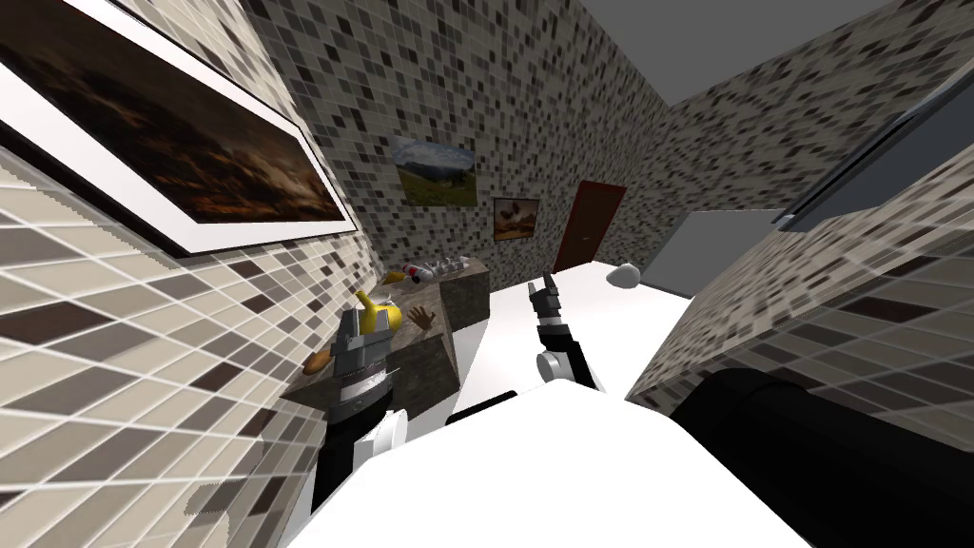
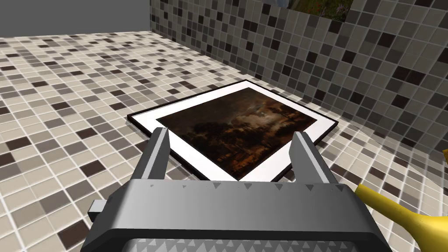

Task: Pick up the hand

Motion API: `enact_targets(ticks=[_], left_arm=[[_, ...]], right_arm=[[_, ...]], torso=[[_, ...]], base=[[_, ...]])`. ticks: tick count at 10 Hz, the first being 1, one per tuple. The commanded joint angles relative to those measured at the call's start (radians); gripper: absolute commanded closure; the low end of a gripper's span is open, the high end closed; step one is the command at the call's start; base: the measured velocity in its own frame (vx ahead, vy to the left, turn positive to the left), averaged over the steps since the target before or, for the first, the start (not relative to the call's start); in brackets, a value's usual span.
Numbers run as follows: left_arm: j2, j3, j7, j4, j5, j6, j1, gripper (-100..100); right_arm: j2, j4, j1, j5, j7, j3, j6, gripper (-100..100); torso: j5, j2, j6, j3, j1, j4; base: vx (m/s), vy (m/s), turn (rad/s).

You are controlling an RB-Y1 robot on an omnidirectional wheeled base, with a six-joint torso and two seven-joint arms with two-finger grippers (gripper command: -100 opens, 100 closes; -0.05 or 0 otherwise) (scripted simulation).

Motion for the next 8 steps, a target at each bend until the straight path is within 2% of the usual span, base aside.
enact_targets(ticks=[1,4,5,7,8], left_arm=[[0.037,0.005,-0.007,-0.001,0.000,0.022,-0.011,-100],[0.113,0.027,-0.037,-0.003,0.000,0.102,-0.054,-100],[0.113,0.027,-0.037,-0.003,0.000,0.108,-0.054,-100],[0.150,0.049,-0.066,-0.005,-0.002,0.173,-0.098,-100],[0.150,0.049,-0.066,-0.005,-0.002,0.195,-0.098,-100]], right_arm=[[0.000,0.000,0.000,0.000,0.000,0.000,0.000,0],[0.000,0.000,0.000,0.000,0.000,0.000,0.000,0],[0.000,0.000,0.000,0.000,0.000,0.000,0.000,0],[0.000,0.000,0.000,0.000,0.000,0.000,0.000,0],[0.000,0.000,0.000,0.000,0.000,0.000,0.000,0]], torso=[[0.000,0.000,0.000,0.000,0.000,0.000],[-0.002,-0.001,0.000,0.000,-0.007,0.000],[-0.002,-0.001,0.000,0.000,-0.008,0.000],[-0.001,-0.001,0.000,0.000,-0.006,0.000],[-0.002,-0.001,0.000,0.000,-0.007,0.000]], base=[[0.003,-0.030,-0.004],[0.007,-0.109,0.000],[0.010,-0.084,0.004],[0.005,-0.096,-0.005],[0.024,-0.108,0.002]])
